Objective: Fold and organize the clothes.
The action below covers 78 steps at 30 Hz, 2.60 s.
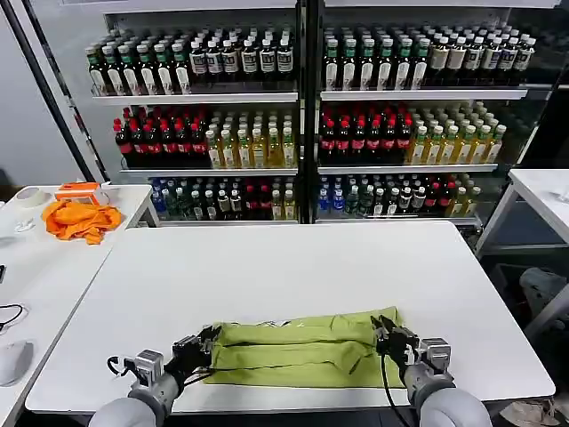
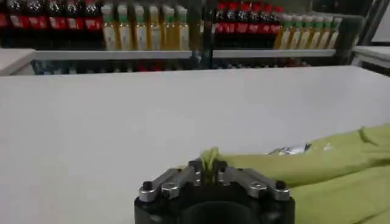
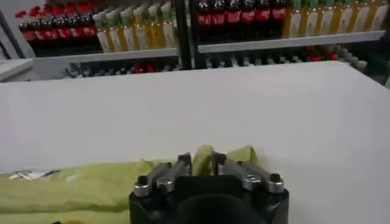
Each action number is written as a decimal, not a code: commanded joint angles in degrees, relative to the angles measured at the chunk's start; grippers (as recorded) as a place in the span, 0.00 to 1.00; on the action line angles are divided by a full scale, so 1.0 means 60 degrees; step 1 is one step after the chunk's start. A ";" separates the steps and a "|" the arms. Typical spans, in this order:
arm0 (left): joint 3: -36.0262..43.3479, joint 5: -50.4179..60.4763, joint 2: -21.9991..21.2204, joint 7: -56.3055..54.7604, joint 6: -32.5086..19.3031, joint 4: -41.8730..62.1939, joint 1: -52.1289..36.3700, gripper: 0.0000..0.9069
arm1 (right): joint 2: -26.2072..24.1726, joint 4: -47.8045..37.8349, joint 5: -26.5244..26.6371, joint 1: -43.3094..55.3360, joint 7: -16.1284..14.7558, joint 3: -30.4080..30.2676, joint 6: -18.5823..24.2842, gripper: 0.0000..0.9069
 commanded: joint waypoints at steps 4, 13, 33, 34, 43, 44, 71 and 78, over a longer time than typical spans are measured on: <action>-0.0096 0.1424 -0.2113 -0.1582 -0.0141 -0.0684 0.0779 1.00 | 0.0280 -0.0014 -0.0357 -0.0524 -0.0023 0.0164 0.0119 1.00; 0.0286 0.1513 -0.2969 -0.1694 -0.0241 -0.0227 0.1001 1.00 | 0.0422 -0.0162 -0.0523 -0.0619 -0.0001 0.0143 0.0117 1.00; 0.0289 0.1195 -0.3417 -0.1711 -0.0937 0.0413 0.0960 0.02 | 0.0429 -0.0022 -0.0570 -0.0891 0.0033 0.0295 0.0208 1.00; 0.0245 0.1138 -0.3414 -0.1688 -0.0959 0.0386 0.0965 0.02 | 0.0432 -0.0020 -0.0569 -0.0884 0.0043 0.0294 0.0210 1.00; -0.0648 0.0161 -0.2995 -0.1477 -0.1132 -0.0016 0.0932 0.02 | 0.0365 0.0029 -0.0523 -0.0782 0.0110 0.0344 0.0222 1.00; -0.0792 -0.0090 -0.2896 -0.1468 -0.1117 -0.0097 0.0928 0.02 | 0.0352 0.0031 -0.0511 -0.0763 0.0118 0.0355 0.0224 1.00; -0.2445 -0.4007 -0.1333 -0.1041 -0.0322 -0.3205 0.1212 0.02 | 0.0106 -0.0141 -0.0293 -0.0380 0.0112 0.0431 0.0278 1.00; 0.0119 -0.3538 -0.2247 -0.1035 -0.0244 -0.2624 0.0764 0.02 | 0.0004 -0.0154 -0.0289 -0.0339 0.0103 0.0459 0.0288 1.00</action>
